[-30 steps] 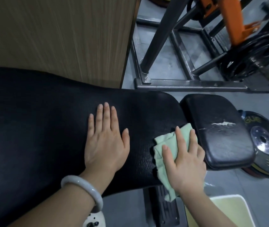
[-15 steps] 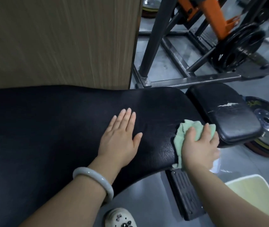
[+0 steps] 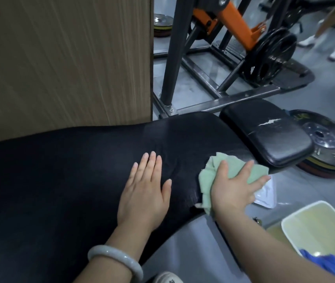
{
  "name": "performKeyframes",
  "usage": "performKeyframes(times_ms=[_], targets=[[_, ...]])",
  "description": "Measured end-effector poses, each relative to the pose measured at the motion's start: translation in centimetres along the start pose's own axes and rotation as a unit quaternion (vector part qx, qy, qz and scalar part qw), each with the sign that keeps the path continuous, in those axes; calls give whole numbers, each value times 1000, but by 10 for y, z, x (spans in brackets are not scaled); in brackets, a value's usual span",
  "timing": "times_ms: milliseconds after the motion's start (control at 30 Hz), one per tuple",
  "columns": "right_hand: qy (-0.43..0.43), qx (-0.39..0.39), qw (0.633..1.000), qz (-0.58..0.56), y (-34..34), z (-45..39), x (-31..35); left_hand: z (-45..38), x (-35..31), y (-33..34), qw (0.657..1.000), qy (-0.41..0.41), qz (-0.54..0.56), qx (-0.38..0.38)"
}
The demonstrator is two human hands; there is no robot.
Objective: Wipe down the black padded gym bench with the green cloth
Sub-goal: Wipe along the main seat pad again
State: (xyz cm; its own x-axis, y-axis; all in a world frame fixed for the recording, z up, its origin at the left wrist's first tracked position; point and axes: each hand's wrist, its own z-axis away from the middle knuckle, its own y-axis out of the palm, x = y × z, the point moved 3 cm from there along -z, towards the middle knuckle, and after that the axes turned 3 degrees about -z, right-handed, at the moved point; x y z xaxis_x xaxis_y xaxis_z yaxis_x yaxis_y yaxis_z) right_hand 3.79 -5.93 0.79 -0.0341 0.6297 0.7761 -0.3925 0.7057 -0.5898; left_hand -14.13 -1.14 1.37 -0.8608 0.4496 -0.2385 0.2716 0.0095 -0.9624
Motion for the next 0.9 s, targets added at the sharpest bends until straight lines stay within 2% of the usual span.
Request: performKeyframes(times_ms=[167,367,467,633,767,900], targets=[[21,-19,999,-39,-14,-31,5,-4,0,6,999,1,-38,-8],[64,-27,988,-135,19,61,-4,-6,2,7,999,9,-45,-12],[71,-13,987,-145,27,82,-7,-6,3,7,999,13,-33,-18],[79,-34,988,-130,15,32,-8,-3,4,6,999,19,-28,-14],[53,-42,994,-89,-3,-11,-3,-4,5,7,999,13,-27,-12],[27,-33,997,-67,-5,-10,-2,-6,4,7,1000,16,-16,-15]])
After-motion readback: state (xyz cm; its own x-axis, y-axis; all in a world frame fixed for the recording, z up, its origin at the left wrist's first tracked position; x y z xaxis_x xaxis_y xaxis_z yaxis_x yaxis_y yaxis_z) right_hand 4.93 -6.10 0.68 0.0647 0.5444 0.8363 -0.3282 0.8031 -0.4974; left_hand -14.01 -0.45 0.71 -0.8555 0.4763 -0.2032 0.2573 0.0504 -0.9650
